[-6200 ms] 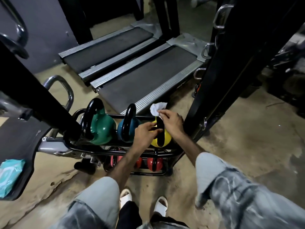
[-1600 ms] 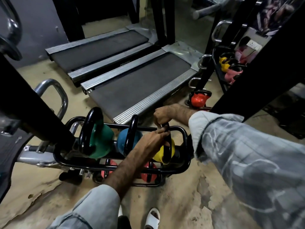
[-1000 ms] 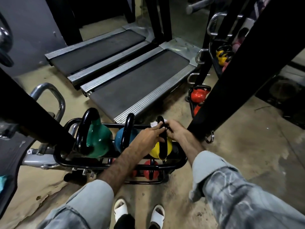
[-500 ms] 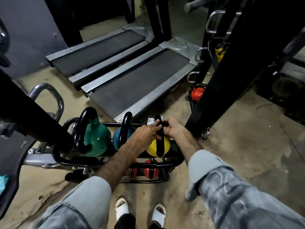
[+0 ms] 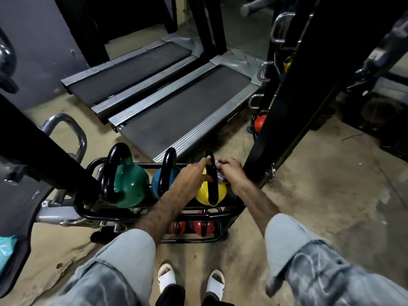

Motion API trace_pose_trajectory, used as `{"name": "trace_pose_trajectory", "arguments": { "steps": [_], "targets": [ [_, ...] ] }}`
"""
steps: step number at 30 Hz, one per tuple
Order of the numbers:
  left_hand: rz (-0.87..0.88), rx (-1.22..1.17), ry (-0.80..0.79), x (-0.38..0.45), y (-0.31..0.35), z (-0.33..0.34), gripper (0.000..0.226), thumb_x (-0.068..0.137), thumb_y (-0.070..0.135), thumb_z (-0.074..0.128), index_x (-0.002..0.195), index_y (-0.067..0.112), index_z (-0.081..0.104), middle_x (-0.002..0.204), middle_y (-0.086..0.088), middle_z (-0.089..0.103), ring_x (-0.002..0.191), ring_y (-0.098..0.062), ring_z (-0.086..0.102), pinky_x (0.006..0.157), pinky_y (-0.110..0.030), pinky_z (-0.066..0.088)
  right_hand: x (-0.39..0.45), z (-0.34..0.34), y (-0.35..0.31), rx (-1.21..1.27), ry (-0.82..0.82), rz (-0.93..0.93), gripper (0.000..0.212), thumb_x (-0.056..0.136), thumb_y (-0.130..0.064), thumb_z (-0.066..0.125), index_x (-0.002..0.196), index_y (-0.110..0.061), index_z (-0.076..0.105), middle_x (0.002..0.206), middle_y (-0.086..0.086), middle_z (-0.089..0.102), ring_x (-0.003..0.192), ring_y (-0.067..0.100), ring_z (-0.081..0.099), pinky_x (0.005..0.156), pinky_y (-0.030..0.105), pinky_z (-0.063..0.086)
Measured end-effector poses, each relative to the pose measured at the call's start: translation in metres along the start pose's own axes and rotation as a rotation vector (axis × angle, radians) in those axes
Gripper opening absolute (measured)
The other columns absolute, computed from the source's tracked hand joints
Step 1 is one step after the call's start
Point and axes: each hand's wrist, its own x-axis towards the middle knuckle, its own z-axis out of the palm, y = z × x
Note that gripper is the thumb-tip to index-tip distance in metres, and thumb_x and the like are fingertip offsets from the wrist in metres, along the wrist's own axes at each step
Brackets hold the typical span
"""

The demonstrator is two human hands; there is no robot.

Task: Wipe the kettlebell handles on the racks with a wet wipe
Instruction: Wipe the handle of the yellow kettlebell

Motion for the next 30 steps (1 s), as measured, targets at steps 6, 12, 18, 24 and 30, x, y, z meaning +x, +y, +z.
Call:
{"name": "trace_pose_trajectory", "arguments": {
  "steps": [6, 12, 18, 24, 30],
  "targets": [
    [-0.015, -0.046, 0.036, 0.004, -0.003, 0.001, 0.049, 0.076, 0.029, 0.074, 0.118, 0.022, 0.050, 0.115, -0.008, 0.067, 0.102, -0.026, 0.064, 0.084, -0.042, 0.051, -0.042, -0.009, 0.027, -0.310, 0.165, -0.316, 0.016, 0.090, -0.015, 0.065, 0.103, -0.011, 0.074, 0.094, -0.005, 0.071, 0.079, -0.001, 0.065, 0.055, -0.004, 0.037],
    [0.064, -0.039, 0.096, -0.003, -0.001, -0.006, 0.039, 0.081, 0.020, 0.069, 0.116, 0.025, 0.054, 0.101, -0.009, 0.071, 0.095, -0.028, 0.066, 0.080, -0.037, 0.053, -0.086, -0.010, 0.017, -0.324, 0.322, -0.397, 0.039, 0.081, -0.026, 0.074, 0.119, -0.021, 0.064, 0.097, -0.006, 0.073, 0.095, 0.003, 0.064, 0.071, 0.001, 0.039],
    [0.123, -0.553, 0.351, -0.075, -0.016, -0.031, 0.020, 0.084, 0.003, 0.065, 0.104, 0.007, 0.064, 0.096, 0.002, 0.068, 0.094, -0.013, 0.067, 0.087, -0.027, 0.053, -0.136, 0.013, 0.037, 0.066, 0.332, -0.394, 0.041, 0.074, -0.034, 0.079, 0.107, -0.040, 0.056, 0.098, -0.005, 0.073, 0.094, 0.008, 0.069, 0.086, 0.030, 0.055],
    [0.025, -0.611, 0.324, -0.184, -0.078, -0.031, 0.017, 0.088, 0.006, 0.062, 0.105, 0.006, 0.066, 0.100, 0.001, 0.071, 0.092, -0.002, 0.065, 0.087, -0.013, 0.048, -0.195, 0.078, 0.090, 0.271, 0.163, -0.311, 0.017, 0.088, -0.009, 0.067, 0.105, -0.013, 0.068, 0.095, 0.003, 0.072, 0.084, 0.009, 0.065, 0.079, 0.022, 0.052],
    [-0.237, -0.475, 0.171, -0.255, -0.162, -0.005, 0.018, 0.088, 0.007, 0.060, 0.104, 0.013, 0.066, 0.099, 0.003, 0.071, 0.094, -0.008, 0.066, 0.088, -0.020, 0.049, -0.209, 0.147, 0.164, 0.147, 0.088, -0.139, 0.018, 0.086, 0.001, 0.066, 0.088, -0.017, 0.071, 0.090, 0.008, 0.071, 0.083, 0.018, 0.065, 0.085, 0.032, 0.051]
  ]
}}
